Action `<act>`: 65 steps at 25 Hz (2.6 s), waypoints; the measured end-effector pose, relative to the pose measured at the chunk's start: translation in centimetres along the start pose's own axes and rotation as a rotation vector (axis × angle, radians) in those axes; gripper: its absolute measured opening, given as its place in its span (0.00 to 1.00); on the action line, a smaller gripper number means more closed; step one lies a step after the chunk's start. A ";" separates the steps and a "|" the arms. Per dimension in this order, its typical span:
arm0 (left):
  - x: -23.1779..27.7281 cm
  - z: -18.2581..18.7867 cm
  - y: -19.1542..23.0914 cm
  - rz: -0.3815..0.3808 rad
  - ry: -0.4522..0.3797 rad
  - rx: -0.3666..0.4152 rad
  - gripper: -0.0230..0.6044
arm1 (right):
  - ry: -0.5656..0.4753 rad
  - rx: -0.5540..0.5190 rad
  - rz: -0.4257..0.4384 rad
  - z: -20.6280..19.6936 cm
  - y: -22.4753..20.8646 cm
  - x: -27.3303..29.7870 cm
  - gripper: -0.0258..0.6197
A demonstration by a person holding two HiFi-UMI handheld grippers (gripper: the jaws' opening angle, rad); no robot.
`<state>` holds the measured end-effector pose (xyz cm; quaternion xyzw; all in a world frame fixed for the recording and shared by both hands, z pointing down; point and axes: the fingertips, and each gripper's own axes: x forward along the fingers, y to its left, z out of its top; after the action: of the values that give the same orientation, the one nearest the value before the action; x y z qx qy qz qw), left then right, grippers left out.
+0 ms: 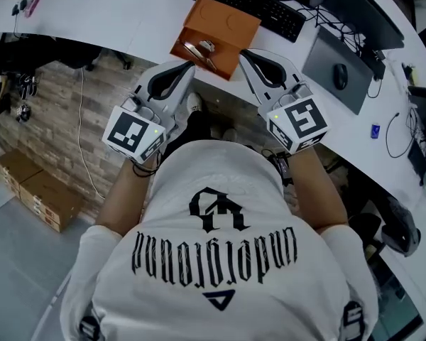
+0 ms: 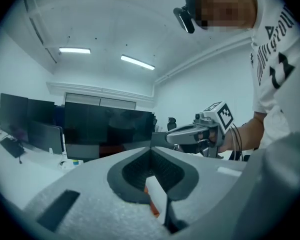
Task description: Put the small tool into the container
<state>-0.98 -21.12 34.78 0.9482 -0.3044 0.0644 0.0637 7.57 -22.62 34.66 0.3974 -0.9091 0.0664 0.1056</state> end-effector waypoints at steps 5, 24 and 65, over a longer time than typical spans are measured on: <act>-0.8 3.8 -0.6 0.019 -0.051 0.071 0.06 | -0.077 -0.061 0.000 4.4 0.6 -2.6 0.07; -4.9 9.8 -7.5 0.163 -0.157 0.210 0.06 | -0.138 -0.148 0.085 7.1 3.2 -10.1 0.07; -24.5 2.3 -17.2 0.084 -0.084 0.076 0.06 | -0.134 -0.078 0.008 2.1 20.8 -19.1 0.07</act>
<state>-10.46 6.31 27.18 0.9382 -0.3436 0.0386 0.0121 4.58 4.58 27.14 0.3930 -0.9176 0.0048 0.0597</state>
